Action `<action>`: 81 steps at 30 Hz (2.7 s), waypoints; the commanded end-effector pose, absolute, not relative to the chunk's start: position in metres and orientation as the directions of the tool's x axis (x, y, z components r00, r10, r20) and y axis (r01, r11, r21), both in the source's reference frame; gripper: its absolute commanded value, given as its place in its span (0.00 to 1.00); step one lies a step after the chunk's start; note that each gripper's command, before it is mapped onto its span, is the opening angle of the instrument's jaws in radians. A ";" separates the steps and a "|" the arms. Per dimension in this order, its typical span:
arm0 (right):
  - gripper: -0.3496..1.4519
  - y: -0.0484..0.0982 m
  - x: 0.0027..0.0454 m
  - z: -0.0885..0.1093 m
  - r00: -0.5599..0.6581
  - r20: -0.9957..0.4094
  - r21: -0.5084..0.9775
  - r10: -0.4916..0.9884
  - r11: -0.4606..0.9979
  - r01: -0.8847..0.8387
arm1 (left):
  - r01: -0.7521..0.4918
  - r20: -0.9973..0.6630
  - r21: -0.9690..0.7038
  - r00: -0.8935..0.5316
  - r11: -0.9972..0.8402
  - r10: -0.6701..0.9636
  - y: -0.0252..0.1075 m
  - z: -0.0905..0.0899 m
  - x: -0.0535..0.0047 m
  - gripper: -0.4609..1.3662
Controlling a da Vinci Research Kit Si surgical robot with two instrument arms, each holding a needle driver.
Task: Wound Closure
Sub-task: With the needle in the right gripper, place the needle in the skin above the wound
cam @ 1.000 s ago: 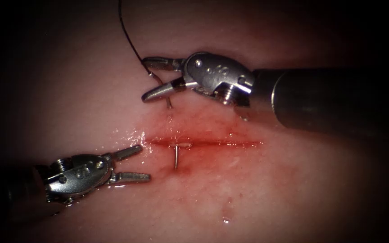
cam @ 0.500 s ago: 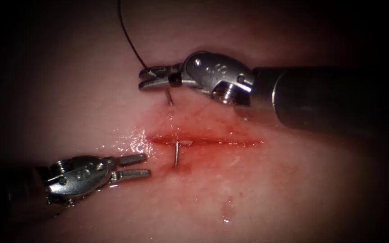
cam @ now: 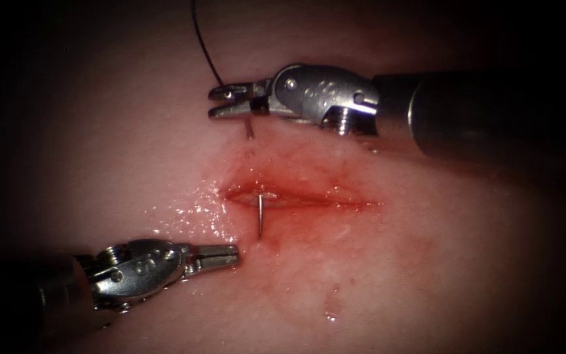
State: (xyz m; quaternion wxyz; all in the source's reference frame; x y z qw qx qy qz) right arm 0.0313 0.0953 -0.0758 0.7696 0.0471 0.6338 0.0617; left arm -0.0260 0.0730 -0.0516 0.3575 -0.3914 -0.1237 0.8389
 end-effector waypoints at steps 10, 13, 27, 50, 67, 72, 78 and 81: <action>0.00 0.096 0.0315 -0.077 0.184 -0.959 0.201 0.213 0.976 -0.082 | -0.513 -0.552 -0.501 -0.430 -0.697 0.714 0.072 -0.050 -0.0258 0.12; 0.00 0.096 0.0316 -0.077 0.189 -0.955 0.213 0.227 0.972 -0.095 | -0.512 -0.552 -0.499 -0.434 -0.699 0.712 0.072 -0.050 -0.0258 0.12; 0.00 0.095 0.0315 -0.077 0.217 -0.811 0.527 0.543 0.839 -0.133 | -0.509 -0.558 -0.492 -0.438 -0.706 0.705 0.073 -0.050 -0.0252 0.20; 0.00 0.090 0.0316 -0.076 0.223 -0.469 0.848 0.855 0.506 -0.155 | -0.521 -0.560 -0.481 -0.436 -0.705 0.704 0.075 -0.050 -0.0246 0.17; 0.00 0.087 0.0320 -0.075 0.171 -0.099 0.982 0.980 0.124 -0.142 | -0.520 -0.563 -0.477 -0.438 -0.709 0.701 0.075 -0.050 -0.0244 0.17; 0.00 0.086 0.0320 -0.075 0.160 -0.041 0.991 0.986 0.060 -0.116 | -0.523 -0.563 -0.474 -0.437 -0.708 0.701 0.075 -0.050 -0.0243 0.17; 0.00 0.084 0.0320 -0.075 0.164 -0.029 0.995 0.986 0.045 -0.092 | -0.517 -0.571 -0.464 -0.445 -0.719 0.690 0.075 -0.050 -0.0242 0.15; 0.00 0.084 0.0321 -0.076 0.164 -0.015 0.996 0.986 0.029 -0.082 | -0.511 -0.577 -0.459 -0.451 -0.727 0.681 0.075 -0.050 -0.0242 0.15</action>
